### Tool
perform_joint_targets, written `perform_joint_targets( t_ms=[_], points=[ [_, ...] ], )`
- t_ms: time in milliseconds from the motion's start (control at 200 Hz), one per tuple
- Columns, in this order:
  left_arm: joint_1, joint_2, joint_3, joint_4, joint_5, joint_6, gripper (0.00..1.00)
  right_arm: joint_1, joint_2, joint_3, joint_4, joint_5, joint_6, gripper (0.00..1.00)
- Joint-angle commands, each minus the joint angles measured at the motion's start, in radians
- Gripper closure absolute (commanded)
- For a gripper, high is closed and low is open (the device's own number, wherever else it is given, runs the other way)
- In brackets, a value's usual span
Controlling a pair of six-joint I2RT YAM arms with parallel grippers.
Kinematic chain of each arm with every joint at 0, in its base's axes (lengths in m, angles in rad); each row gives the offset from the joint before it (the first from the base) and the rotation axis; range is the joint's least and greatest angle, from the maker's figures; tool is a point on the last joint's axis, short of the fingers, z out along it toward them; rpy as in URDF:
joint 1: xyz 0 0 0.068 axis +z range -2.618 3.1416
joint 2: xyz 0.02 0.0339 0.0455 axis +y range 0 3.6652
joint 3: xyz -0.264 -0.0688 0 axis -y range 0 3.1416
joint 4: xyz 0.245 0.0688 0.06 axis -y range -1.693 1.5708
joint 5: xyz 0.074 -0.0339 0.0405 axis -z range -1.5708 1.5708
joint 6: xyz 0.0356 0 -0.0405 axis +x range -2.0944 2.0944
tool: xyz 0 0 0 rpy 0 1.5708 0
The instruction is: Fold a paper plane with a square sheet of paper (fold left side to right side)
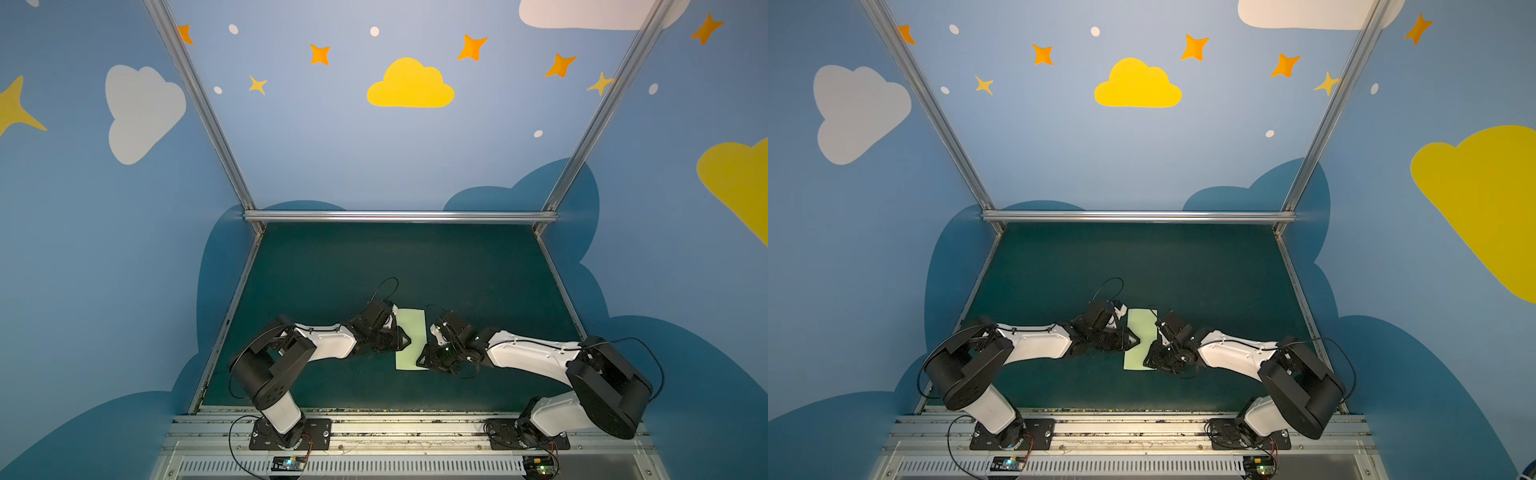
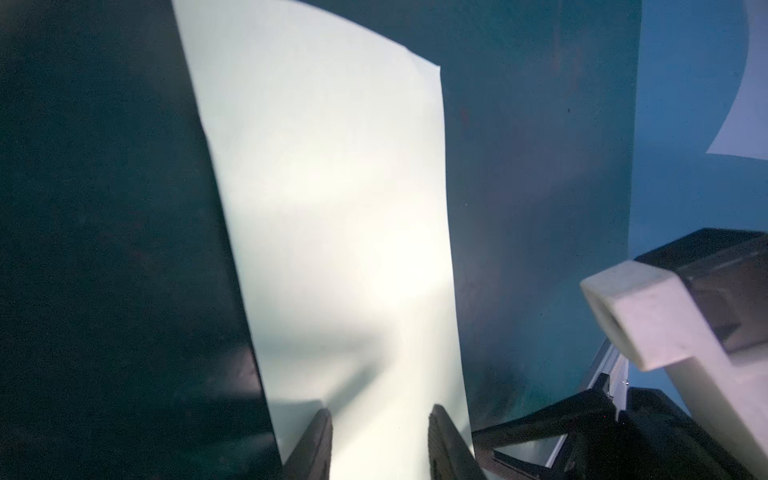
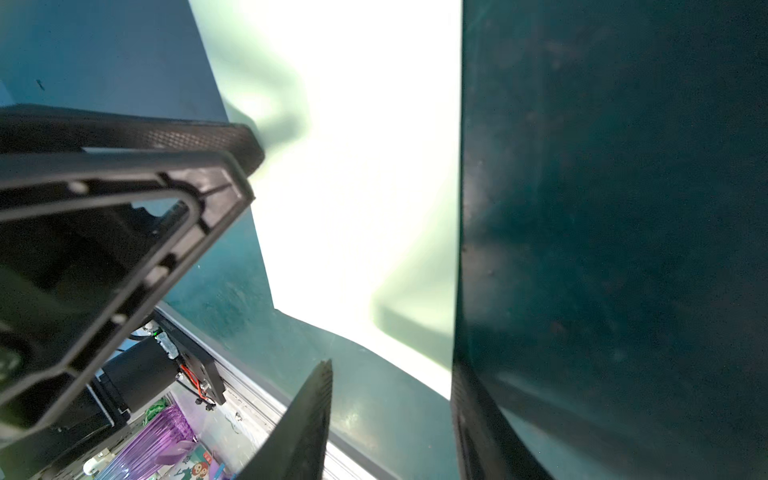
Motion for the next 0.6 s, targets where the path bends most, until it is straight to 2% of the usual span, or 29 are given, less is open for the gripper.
perform_joint_targets(
  t_ms=[0, 220, 481, 596],
  points=[
    [-0.01, 0.026, -0.033, -0.073, -0.022, 0.0, 0.6, 0.016, -0.019, -0.007, -0.038, 0.028, 0.008, 0.52],
    [-0.011, 0.027, -0.037, -0.066, -0.019, -0.001, 0.6, 0.041, -0.012, 0.032, -0.089, 0.046, -0.005, 0.51],
    [-0.011, 0.026, -0.038, -0.067, -0.02, 0.002, 0.6, 0.092, -0.029, 0.124, -0.252, 0.163, -0.032, 0.49],
    [-0.011, 0.024, -0.041, -0.069, -0.023, 0.001, 0.6, 0.094, -0.038, 0.117, -0.241, 0.172, -0.025, 0.48]
  ],
)
